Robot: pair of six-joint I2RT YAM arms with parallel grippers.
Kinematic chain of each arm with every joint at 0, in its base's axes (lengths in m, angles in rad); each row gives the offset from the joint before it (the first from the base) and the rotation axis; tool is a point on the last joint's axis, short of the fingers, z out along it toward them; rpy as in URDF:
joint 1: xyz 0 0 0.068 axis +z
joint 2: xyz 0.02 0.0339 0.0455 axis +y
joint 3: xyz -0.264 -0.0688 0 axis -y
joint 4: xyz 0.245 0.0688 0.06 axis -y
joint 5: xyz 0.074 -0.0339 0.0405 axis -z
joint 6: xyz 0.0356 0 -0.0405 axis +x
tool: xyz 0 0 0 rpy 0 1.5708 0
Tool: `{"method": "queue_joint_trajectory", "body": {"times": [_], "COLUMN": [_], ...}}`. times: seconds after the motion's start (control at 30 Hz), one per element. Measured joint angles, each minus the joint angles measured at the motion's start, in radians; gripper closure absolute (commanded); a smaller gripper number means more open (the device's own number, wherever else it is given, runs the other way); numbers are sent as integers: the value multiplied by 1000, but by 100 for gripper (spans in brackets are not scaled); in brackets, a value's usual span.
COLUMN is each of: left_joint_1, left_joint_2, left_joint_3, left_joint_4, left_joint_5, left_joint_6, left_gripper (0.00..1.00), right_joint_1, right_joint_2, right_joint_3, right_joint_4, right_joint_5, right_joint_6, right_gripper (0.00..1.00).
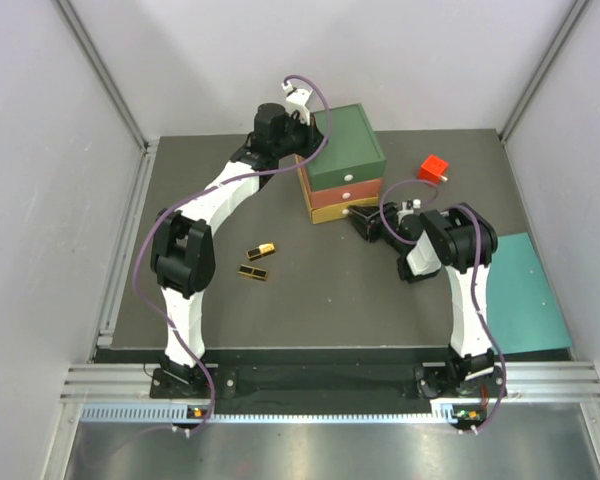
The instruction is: Organize the makeup
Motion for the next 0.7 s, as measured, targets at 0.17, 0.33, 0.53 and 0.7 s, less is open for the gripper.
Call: {"method": "queue_joint_trajectory", "body": {"times": [0.17, 0.33, 0.53, 0.7], "left_joint_1": [0, 0, 0, 0], "left_joint_2": [0, 0, 0, 0], "left_joint_3": [0, 0, 0, 0], "left_joint_4": [0, 0, 0, 0], "left_joint_5": [0, 0, 0, 0], "left_joint_6": [0, 3, 3, 3], "left_gripper": [100, 100, 100, 100], "right_joint_1": [5, 13, 30, 36], "right_joint_2": [7, 9, 14, 14], "right_joint_3": [5, 12, 26, 26], "right_joint_4": [0, -3, -11, -19], "right_joint_5": [4, 0, -5, 4], "right_joint_6": [10, 8, 9, 15], "right_gripper": [61, 61, 65, 68]}}
